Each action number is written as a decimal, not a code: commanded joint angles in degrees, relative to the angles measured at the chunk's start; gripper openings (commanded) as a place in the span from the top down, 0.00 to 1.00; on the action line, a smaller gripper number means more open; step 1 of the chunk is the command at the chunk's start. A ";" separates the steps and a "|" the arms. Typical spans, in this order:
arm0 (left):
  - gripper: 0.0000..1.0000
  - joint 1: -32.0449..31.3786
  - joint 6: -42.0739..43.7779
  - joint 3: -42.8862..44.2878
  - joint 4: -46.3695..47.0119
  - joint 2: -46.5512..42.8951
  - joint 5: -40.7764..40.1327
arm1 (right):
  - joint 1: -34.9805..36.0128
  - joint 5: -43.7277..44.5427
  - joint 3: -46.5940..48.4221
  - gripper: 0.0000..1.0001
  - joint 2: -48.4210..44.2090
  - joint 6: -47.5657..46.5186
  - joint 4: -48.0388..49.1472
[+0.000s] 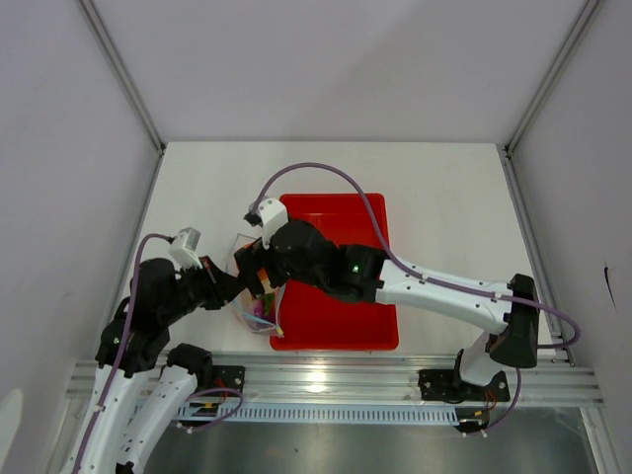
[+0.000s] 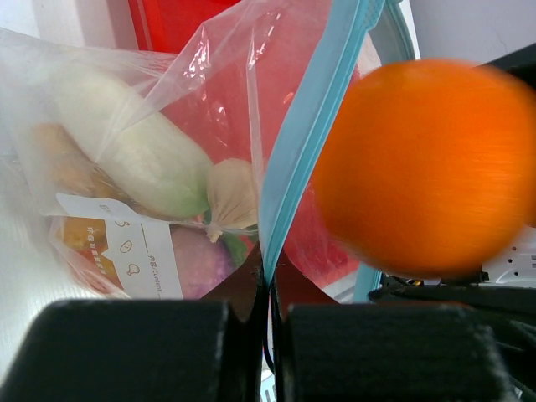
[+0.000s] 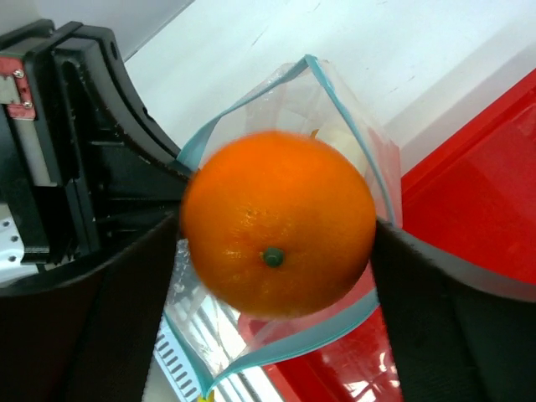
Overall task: Place the food in the zip-top bag and seal the zipper
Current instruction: Place the fake vegetable in the zipper food storage bag, then adjust the zipper food storage bag at the center of the board, then zip the zipper food storage bag at the center of the board.
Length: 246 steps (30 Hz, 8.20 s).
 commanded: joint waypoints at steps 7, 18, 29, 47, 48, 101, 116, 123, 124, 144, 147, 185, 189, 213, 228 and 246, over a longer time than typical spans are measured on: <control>0.99 -0.10 0.69 0.05 0.69 -0.37 0.75 | -0.64 2.69 6.46 0.01 2.50 -0.03 -1.97; 0.99 -0.10 0.51 1.19 0.60 0.07 0.48 | -0.20 5.95 -2.40 0.01 -9.62 0.14 -1.80; 0.99 -0.10 -3.53 1.80 1.39 -0.62 -3.64 | 5.51 -8.21 -36.14 0.12 -25.01 0.40 20.16; 0.99 -0.10 -5.73 1.54 1.65 -0.89 -1.89 | 14.04 8.48 -37.13 0.75 -10.87 2.78 37.84; 1.00 -0.10 -5.64 1.45 1.57 -0.98 -1.89 | 14.04 9.36 -36.96 0.76 -10.25 3.12 37.32; 0.99 -0.10 -5.56 13.76 -5.55 -9.06 -22.44 | -2.04 -3.37 1.09 1.00 4.42 -11.46 20.37; 0.98 -0.10 -16.11 -3.47 -8.19 -16.00 -24.73 | -5.03 -13.38 -9.43 0.98 10.14 -8.65 29.48; 0.98 -0.10 -14.61 2.32 -9.25 -13.02 -26.06 | -5.56 -16.03 -9.80 0.66 7.86 -11.55 29.15; 0.98 -0.10 -14.61 2.59 -9.16 -13.02 -26.32 | -5.91 -16.29 -9.80 0.62 7.51 -11.90 28.88; 0.98 -0.10 -12.67 3.21 -8.10 -12.67 -23.16 | -13.21 -32.81 -18.59 0.12 -0.50 -11.11 32.75; 0.99 -0.10 -12.85 2.77 -7.84 -12.76 -22.63 | -13.21 -33.78 -15.96 0.19 2.05 -11.02 32.30; 0.94 -0.10 -13.81 3.21 -9.77 -13.11 -24.91 | -10.83 -34.40 12.69 1.00 9.00 -26.83 4.11; 0.94 -0.10 -15.57 4.08 -12.49 -13.55 -28.59 | -11.18 -37.12 21.11 1.00 9.35 -31.58 -8.43; 0.88 -0.18 -6.44 20.43 -14.35 -11.26 -52.96 | -8.99 -44.25 26.31 1.00 16.11 -34.49 -16.38; 0.15 -0.27 12.46 14.63 -2.58 -10.62 -15.50 | -7.32 -45.21 46.02 1.00 27.29 -36.34 -25.18; 0.21 -0.36 15.09 10.25 -3.10 -7.58 -12.27 | -14.35 -51.98 30.55 1.00 27.90 -27.37 -20.51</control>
